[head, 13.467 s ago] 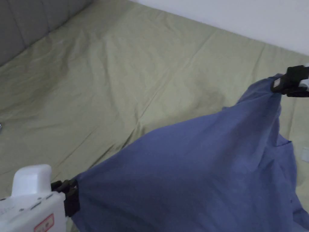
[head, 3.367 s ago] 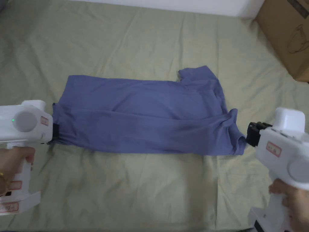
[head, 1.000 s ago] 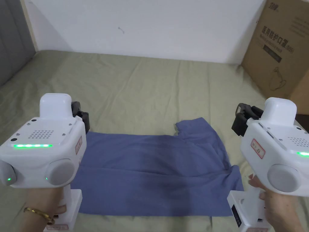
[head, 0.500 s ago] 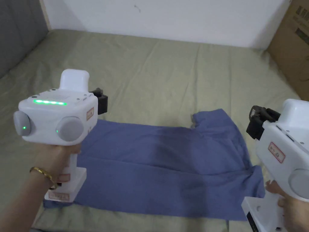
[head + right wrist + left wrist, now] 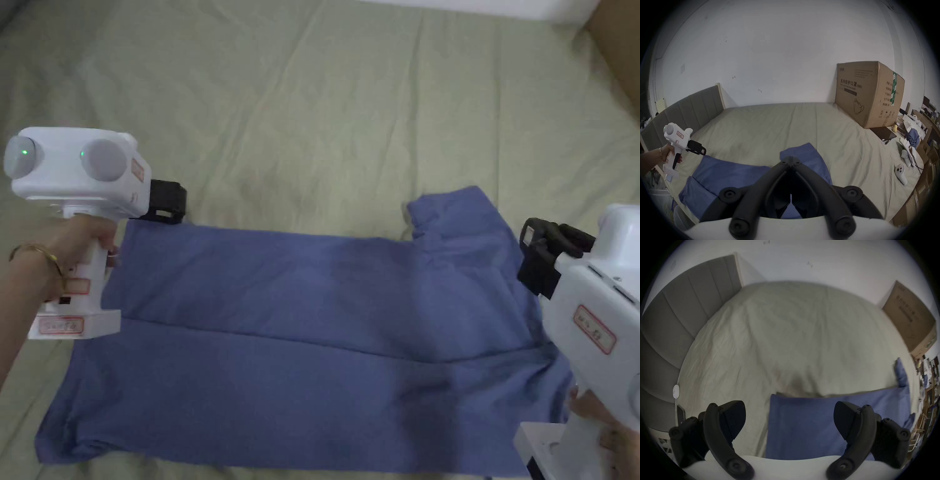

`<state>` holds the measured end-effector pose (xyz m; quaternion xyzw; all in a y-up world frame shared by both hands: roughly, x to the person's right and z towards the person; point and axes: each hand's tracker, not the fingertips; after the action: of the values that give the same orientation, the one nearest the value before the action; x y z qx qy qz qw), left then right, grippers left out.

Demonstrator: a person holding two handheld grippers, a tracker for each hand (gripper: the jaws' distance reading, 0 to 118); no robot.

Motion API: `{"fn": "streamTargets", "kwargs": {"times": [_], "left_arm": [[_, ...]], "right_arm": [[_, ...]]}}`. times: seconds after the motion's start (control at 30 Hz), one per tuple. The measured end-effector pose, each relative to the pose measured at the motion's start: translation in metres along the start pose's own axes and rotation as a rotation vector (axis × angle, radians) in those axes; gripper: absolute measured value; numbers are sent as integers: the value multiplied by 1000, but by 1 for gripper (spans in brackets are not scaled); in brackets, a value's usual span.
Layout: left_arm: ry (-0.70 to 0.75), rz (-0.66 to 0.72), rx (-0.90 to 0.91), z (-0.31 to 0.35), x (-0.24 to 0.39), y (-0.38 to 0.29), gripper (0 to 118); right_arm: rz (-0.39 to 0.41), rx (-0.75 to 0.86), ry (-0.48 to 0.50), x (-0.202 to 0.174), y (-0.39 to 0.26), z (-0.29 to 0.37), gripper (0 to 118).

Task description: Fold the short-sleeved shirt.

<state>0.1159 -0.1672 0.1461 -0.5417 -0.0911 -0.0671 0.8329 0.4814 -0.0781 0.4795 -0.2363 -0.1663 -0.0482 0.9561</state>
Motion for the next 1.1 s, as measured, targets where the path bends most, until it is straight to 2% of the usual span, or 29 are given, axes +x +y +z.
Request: {"fn": "streamTargets", "kwargs": {"times": [0.07,0.1,0.13,0.17,0.2,0.23,0.3,0.4,0.53,0.57,0.6,0.67,0.7,0.73,0.93,1.0,1.07,1.1], "left_arm": [[17,22,-42,-18,-2,3,108],[34,33,-57,-26,-4,4,103],[40,34,-52,-30,-3,4,93],[40,33,-46,-34,-3,3,72],[28,32,-49,-37,-2,1,37],[-14,43,-53,-38,0,-2,19],[-10,37,-23,-34,5,-7,3],[-1,-30,28,-22,7,-12,2],[-58,-3,153,12,-1,-20,2],[-64,-6,189,24,-2,-23,2],[-73,-7,213,32,-3,-25,2],[-81,-2,223,47,-8,-30,2],[-97,-2,250,53,-8,-31,2],[-107,6,266,58,-9,-33,2],[-124,49,272,62,-13,-34,2],[-135,78,262,59,-17,-35,2],[-139,96,253,54,-19,-34,2],[-136,101,248,52,-20,-34,2]], "right_arm": [[3,-30,-3,3,-6,-6,0],[8,-43,-6,4,-9,-9,0],[13,-53,-9,5,-10,-10,0],[21,-65,-15,7,-12,-12,0],[26,-77,-19,8,-13,-13,0],[25,-84,-25,9,-12,-15,0],[12,-89,-34,15,-10,-17,0],[-14,-101,-41,24,3,-23,0],[-24,-151,-58,40,32,-50,0],[-40,-187,-60,47,40,-63,5],[-59,-221,-55,50,46,-74,28],[-76,-309,-34,60,56,-105,88],[-70,-348,-43,62,58,-119,111],[-59,-387,-59,64,59,-134,115],[-92,-614,-167,77,34,-211,113],[-98,-681,-216,80,14,-229,105],[-115,-715,-234,82,0,-238,102],[-126,-719,-231,83,-5,-240,94]]}}
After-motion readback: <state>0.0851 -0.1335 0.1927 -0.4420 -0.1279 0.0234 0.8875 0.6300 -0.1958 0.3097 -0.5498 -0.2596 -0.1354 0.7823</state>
